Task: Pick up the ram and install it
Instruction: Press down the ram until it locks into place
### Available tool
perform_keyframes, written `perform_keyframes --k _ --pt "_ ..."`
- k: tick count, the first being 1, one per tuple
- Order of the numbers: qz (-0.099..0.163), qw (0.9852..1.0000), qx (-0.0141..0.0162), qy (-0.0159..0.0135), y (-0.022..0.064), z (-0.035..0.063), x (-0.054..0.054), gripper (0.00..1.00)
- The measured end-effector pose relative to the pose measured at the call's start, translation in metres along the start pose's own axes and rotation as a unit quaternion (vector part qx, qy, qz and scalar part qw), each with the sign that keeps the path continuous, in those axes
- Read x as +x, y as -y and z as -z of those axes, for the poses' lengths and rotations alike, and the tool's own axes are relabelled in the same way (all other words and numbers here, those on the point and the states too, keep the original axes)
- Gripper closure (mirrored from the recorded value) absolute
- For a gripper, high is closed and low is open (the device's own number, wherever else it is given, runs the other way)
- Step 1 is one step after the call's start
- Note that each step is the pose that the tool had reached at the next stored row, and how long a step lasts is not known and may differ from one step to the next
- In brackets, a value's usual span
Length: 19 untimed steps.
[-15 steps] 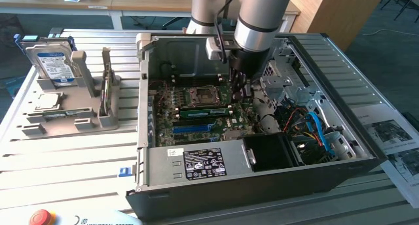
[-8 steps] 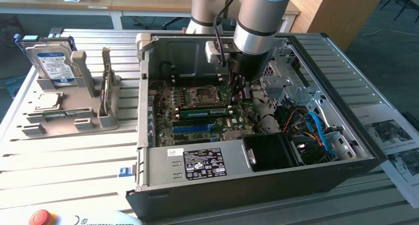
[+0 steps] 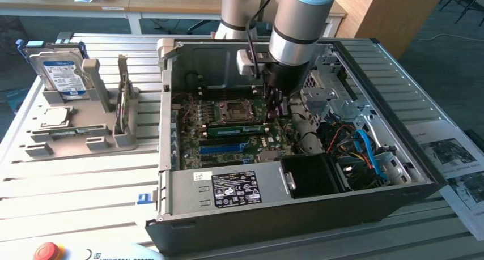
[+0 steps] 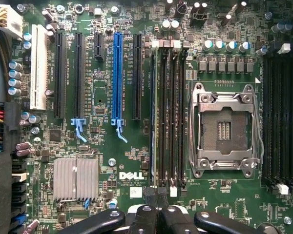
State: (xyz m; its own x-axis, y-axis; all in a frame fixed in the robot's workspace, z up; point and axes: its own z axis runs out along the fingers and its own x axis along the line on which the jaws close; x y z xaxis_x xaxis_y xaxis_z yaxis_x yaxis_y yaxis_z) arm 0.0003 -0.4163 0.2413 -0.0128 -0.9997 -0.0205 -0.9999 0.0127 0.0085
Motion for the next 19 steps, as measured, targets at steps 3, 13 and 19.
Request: perform_keyframes --k 3,13,19 --pt "0.000 1.0000 0.0000 -0.0001 0.0000 -0.0002 0.0001 0.90" --pt "0.000 1.0000 0.0000 0.0000 0.0000 -0.0044 0.0001 0.90" --pt "0.000 1.0000 0.0000 -0.0001 0.0000 -0.0054 0.0001 0.90"
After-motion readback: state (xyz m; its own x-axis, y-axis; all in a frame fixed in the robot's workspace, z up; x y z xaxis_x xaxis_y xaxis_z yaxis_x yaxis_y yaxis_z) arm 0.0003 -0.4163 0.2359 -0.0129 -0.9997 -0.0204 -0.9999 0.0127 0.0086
